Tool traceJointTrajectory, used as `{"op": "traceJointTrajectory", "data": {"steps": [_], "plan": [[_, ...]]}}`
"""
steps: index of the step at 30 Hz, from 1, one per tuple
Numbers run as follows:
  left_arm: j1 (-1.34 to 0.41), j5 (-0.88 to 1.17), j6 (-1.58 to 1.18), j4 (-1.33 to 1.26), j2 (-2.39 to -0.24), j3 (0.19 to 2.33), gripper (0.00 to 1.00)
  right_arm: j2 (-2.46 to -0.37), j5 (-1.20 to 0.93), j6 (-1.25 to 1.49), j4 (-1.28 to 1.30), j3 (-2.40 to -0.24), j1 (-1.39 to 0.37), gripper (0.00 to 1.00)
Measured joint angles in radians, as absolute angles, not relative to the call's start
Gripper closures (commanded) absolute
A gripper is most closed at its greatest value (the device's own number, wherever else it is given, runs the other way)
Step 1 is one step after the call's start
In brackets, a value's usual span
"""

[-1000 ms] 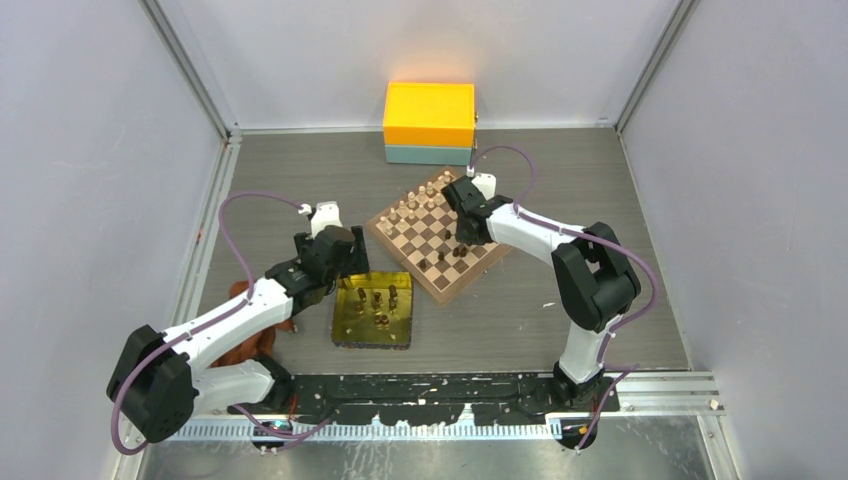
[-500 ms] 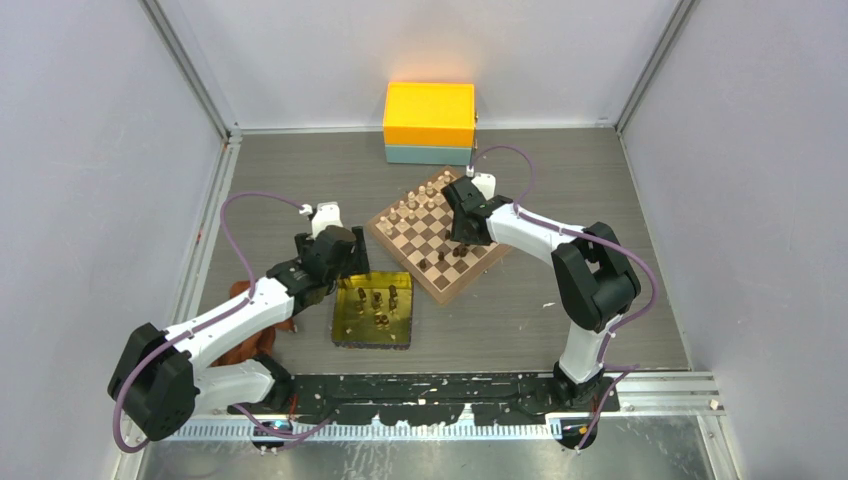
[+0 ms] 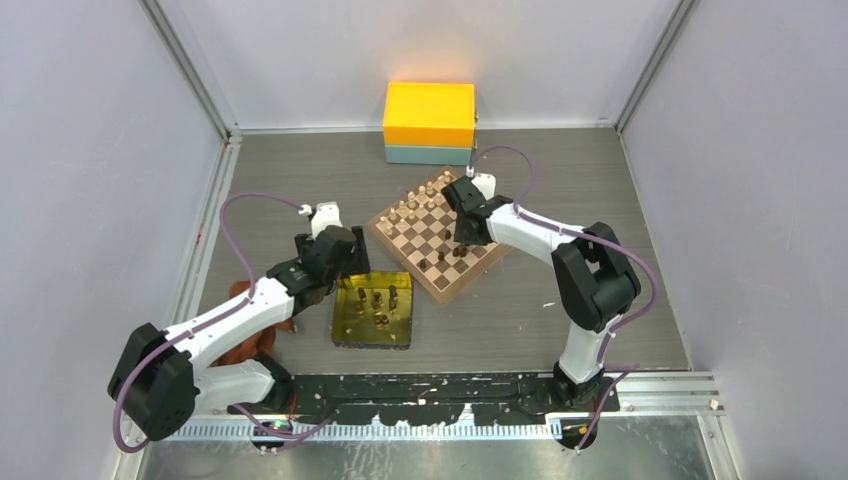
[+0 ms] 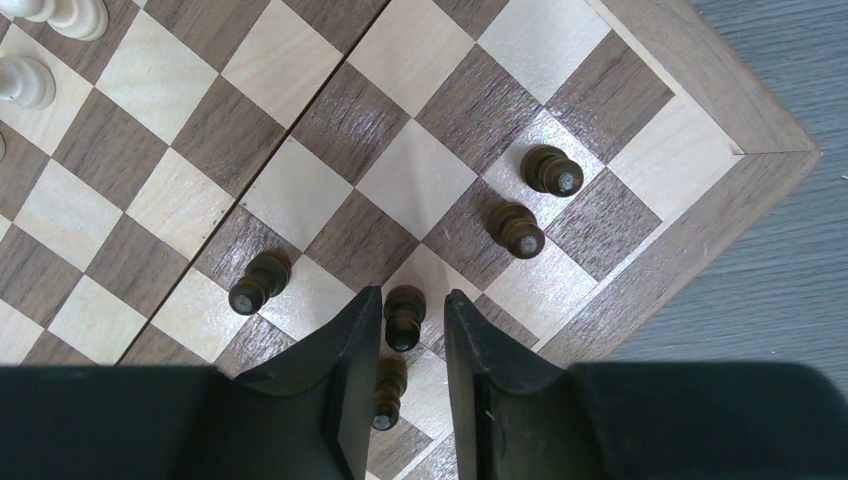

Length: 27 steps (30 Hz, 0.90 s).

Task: Set up the chess pieces on the board
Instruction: Place the chess piece on the chessboard.

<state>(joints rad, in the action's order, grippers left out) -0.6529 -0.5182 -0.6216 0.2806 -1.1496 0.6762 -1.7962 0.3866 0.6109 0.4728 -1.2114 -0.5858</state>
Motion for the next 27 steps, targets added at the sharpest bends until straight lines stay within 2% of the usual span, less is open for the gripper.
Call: {"op": "traceJointTrajectory", "data": {"steps": [5,10,20,27], "plan": [[-0.653,-0.518,-0.622,0.281,-1.15,0.676,0.08,-1.796,0.387,0.612,0.473,-1.211,-0.586,0.76],[-0.653,-0.518,-0.622,0.28,-1.15,0.675,0.08,-1.796,0.388,0.612,0.473,-1.211,-0.586,0.81],[-0.653,-0.518,-0.622,0.28,-1.15,0.672,0.08,-1.796,0.395,0.612,0.478,-1.211,-0.586,0.81],[-0.653,-0.518,-0.622,0.281,-1.15,0.67,0.07,-1.796,0.398,0.611,0.48,-1.211,-0.586,0.48]]}}
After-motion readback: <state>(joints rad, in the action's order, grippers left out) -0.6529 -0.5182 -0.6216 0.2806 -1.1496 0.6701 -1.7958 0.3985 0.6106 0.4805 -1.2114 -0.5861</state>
